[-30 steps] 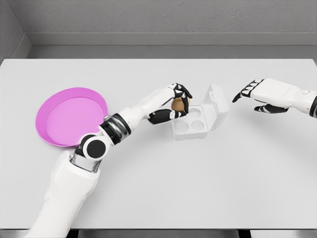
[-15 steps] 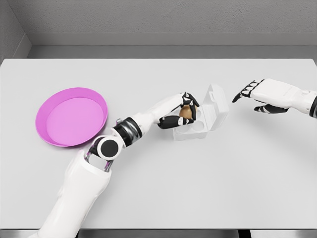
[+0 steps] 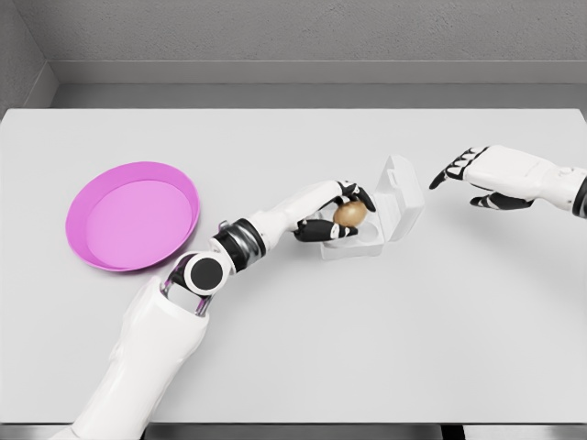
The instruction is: Pack egg into the box and close the box lid
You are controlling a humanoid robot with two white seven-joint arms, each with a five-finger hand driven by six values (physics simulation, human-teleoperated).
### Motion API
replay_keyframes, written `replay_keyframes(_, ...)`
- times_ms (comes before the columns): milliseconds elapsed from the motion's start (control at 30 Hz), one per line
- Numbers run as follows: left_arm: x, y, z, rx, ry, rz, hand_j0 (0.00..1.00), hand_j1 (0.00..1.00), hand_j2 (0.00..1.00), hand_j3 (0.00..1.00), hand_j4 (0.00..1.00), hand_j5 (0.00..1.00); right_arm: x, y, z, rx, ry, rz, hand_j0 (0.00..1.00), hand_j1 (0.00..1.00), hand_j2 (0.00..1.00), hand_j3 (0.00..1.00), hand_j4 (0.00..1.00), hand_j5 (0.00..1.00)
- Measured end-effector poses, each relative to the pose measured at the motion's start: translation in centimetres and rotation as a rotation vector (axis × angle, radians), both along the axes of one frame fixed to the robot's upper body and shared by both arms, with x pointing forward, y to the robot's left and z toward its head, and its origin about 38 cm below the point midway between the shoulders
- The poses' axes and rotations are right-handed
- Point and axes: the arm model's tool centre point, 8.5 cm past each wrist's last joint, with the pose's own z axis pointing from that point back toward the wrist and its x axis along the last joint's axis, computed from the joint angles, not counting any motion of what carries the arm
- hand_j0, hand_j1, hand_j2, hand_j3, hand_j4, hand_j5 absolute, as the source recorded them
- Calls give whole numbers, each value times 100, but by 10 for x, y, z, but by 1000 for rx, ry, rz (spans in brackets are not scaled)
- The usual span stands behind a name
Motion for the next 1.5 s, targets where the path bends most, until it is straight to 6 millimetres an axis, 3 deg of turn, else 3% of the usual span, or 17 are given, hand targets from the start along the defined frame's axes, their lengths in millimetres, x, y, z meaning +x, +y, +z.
replay_keyframes(133,0,0,-1,2,3,2,69,69,69,69,69,69,0,0,0,0,0,0,73,73,73,73,73,73)
replay_keyframes(200,0,0,-2,3,4,3,75,75,75,75,75,75,0,0,1,0,-2,0,73,73,73,73,73,73)
replay_keyframes(567,1,1,-4,6,11,5,77,77,77,77,77,77,0,0,1,0,-2,0,73,73,73,73,73,73)
replay_keyframes(667,1,2,-3,3,10,7,86,86,86,86,86,86,0,1,0,-1,-2,3,70,70,70,70,70,70)
replay_keyframes(767,2,3,-1,-2,4,13,94,94,94,94,94,94,0,5,1,-2,-5,13,70,70,70,70,70,70)
replay_keyframes(900,1,4,4,-14,-4,14,97,97,97,97,97,97,-1,6,1,-2,-5,19,70,70,70,70,70,70)
replay_keyframes(1000,-4,11,20,-53,-44,27,99,99,99,99,99,99,-1,7,1,-3,-6,20,69,69,69,69,69,69)
replay_keyframes(1100,-6,38,42,-87,-105,70,99,99,99,99,99,99,-1,7,1,-2,-6,21,69,69,69,69,69,69)
replay_keyframes(1233,-6,104,72,-103,-174,120,99,99,99,99,99,99,-1,8,2,-2,-7,22,69,69,69,69,69,69)
replay_keyframes(1300,-15,147,76,-88,-188,132,99,99,99,99,99,99,-1,10,0,0,-5,27,68,68,68,68,68,68)
replay_keyframes(1500,-76,258,58,-30,-317,156,100,100,100,100,100,100,-6,26,4,12,-18,76,68,68,68,68,68,68)
